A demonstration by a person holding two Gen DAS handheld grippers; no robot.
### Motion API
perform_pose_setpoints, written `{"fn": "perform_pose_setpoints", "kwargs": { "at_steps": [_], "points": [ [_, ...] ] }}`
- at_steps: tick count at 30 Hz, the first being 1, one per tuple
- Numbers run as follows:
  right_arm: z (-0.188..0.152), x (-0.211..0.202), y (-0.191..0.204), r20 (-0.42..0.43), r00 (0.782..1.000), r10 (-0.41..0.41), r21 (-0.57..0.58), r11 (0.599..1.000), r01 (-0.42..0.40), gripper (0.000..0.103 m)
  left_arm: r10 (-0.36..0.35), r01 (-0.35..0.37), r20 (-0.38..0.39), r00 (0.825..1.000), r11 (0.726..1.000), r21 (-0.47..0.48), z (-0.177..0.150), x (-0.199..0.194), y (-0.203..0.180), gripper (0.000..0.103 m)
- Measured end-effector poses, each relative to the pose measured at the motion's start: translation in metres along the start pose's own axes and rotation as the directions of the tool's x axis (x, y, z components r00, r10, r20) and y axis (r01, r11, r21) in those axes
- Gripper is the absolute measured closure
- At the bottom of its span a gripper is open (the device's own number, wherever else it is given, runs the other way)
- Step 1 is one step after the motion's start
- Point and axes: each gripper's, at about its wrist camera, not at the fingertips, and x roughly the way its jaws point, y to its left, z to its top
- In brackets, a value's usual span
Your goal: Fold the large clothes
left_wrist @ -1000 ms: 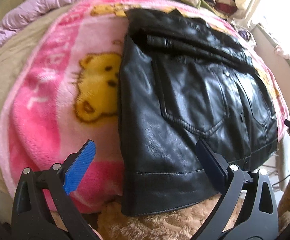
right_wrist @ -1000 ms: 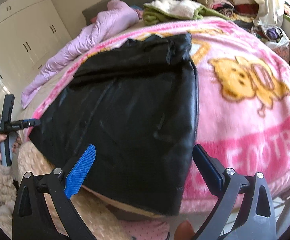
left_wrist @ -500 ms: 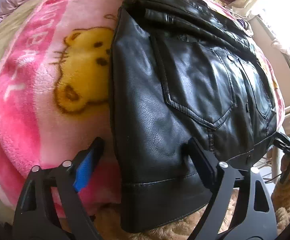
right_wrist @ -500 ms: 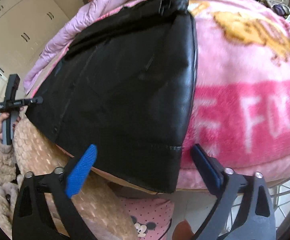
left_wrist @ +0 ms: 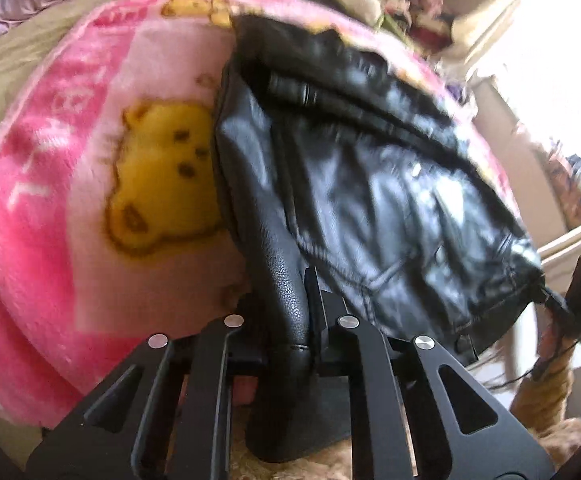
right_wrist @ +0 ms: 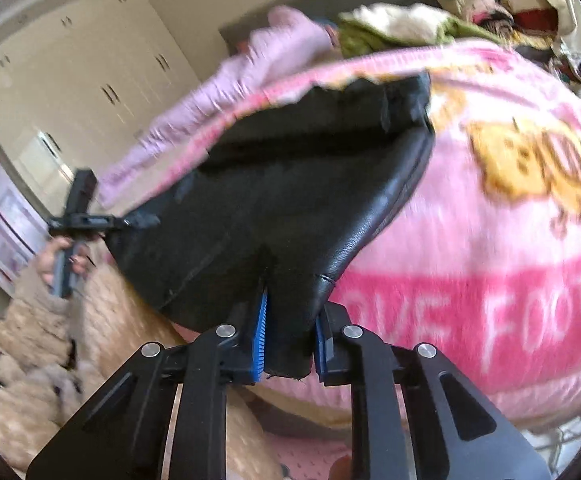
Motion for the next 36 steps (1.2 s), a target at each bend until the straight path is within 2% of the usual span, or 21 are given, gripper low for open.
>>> {"fn": "perform_pose_setpoints", "kwargs": {
  "at_steps": [3, 7, 12, 18, 21, 25, 29, 30, 36],
  "points": [
    [0.022, -0.01, -0.001, 0.081, 0.996, 0.04, 0.008, 0.999, -0.04, 0.086, -0.049, 0.053, 0.09, 0.995, 0.998, -0.034, 0.018, -0.018, 0.001, 0.096],
    [0.053, -0.018, -0.007, 0.181, 0.982, 0.05, 0.021, 0.998, -0.055, 0.087, -0.092, 0.111, 0.197, 0.976, 0.99, -0.089, 0.05, -0.038, 0.001, 0.096],
    [0.105, -0.018, -0.013, 0.276, 0.961, 0.03, 0.039, 0.998, -0.042, 0.087, -0.105, 0.136, 0.269, 0.957, 0.986, -0.101, 0.096, -0.044, -0.014, 0.096],
    [0.156, -0.003, -0.039, 0.333, 0.943, 0.009, 0.13, 0.99, -0.056, 0.088, -0.094, 0.15, 0.329, 0.94, 0.977, -0.149, 0.152, -0.038, -0.018, 0.096],
    [0.182, 0.009, -0.057, 0.336, 0.942, -0.005, 0.187, 0.98, -0.061, 0.088, -0.077, 0.142, 0.334, 0.939, 0.974, -0.176, 0.173, -0.027, -0.017, 0.096],
    [0.204, 0.027, -0.071, 0.324, 0.945, -0.049, 0.23, 0.973, -0.029, 0.088, -0.055, 0.128, 0.319, 0.946, 0.969, -0.212, 0.195, -0.009, -0.012, 0.096],
    [0.221, 0.052, -0.087, 0.288, 0.955, -0.065, 0.26, 0.966, -0.012, 0.087, -0.035, 0.106, 0.273, 0.961, 0.963, -0.249, 0.214, 0.013, -0.001, 0.095],
    [0.226, 0.06, -0.091, 0.276, 0.957, -0.088, 0.26, 0.965, 0.013, 0.087, -0.035, 0.106, 0.26, 0.965, 0.958, -0.265, 0.219, 0.021, 0.004, 0.095],
    [0.241, 0.099, -0.119, 0.209, 0.969, -0.134, 0.328, 0.943, 0.06, 0.086, -0.017, 0.091, 0.225, 0.974, 0.942, -0.322, 0.234, 0.057, 0.019, 0.09]
  ]
}}
